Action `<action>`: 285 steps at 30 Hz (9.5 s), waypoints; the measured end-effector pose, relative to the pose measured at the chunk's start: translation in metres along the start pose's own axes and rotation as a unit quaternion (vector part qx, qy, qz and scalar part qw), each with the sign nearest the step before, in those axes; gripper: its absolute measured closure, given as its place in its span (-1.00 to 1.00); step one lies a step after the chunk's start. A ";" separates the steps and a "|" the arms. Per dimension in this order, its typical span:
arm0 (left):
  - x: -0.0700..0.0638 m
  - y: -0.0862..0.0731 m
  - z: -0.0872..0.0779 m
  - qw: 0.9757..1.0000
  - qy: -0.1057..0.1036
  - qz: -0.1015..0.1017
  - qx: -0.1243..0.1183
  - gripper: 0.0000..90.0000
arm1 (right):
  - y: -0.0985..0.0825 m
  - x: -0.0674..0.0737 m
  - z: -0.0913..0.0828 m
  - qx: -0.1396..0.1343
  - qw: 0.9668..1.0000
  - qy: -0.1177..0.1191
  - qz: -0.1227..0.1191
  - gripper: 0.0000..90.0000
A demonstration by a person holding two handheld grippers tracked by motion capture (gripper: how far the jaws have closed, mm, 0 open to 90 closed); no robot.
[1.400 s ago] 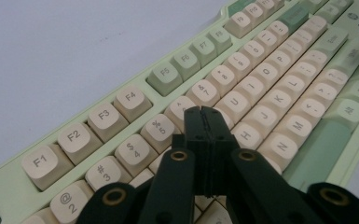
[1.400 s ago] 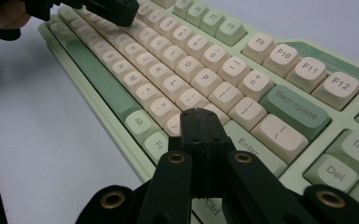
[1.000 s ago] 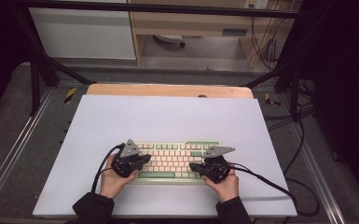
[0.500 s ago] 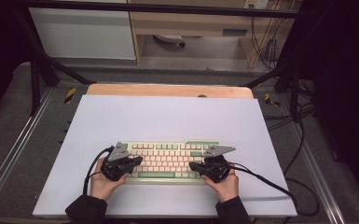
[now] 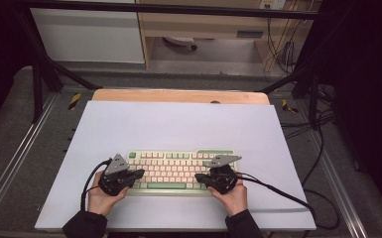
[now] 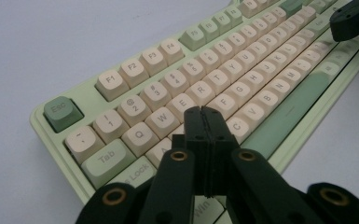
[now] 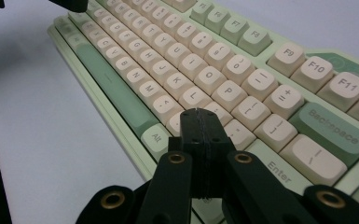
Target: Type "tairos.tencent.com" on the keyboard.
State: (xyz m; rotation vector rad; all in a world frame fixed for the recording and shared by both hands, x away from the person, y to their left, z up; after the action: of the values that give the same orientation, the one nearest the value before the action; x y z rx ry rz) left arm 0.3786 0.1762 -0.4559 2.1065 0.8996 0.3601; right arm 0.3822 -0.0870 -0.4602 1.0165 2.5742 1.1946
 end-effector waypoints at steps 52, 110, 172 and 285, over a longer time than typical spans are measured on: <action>-0.002 -0.002 0.004 1.000 -0.007 0.002 0.002 0.99 | 0.005 0.002 0.004 -0.002 1.000 0.002 -0.011 1.00; -0.020 0.004 0.011 1.000 -0.021 0.013 0.001 0.99 | 0.001 -0.002 -0.005 -0.004 1.000 -0.003 -0.005 1.00; -0.004 -0.004 0.000 1.000 -0.021 0.005 -0.008 0.99 | 0.034 -0.006 0.041 0.001 1.000 -0.017 0.017 1.00; 0.027 -0.017 -0.025 1.000 0.019 -0.009 -0.002 -0.21 | -0.024 -0.053 -0.063 -0.045 0.997 -0.054 0.044 -0.40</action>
State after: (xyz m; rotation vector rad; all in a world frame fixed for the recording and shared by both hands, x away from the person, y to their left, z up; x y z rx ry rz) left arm 0.3766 0.2161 -0.4542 2.0937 0.9376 0.3927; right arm 0.3870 -0.1705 -0.4430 1.1511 2.3954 1.2270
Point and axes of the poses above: each handheld gripper's, and its own axes: z roughly forward along the jaws, y roughly out of its top, x roughly to its left, the point moved 6 cm from there along z, roughly forward along the jaws, and after that the axes turned 3 degrees about x, right-handed, at the moved point
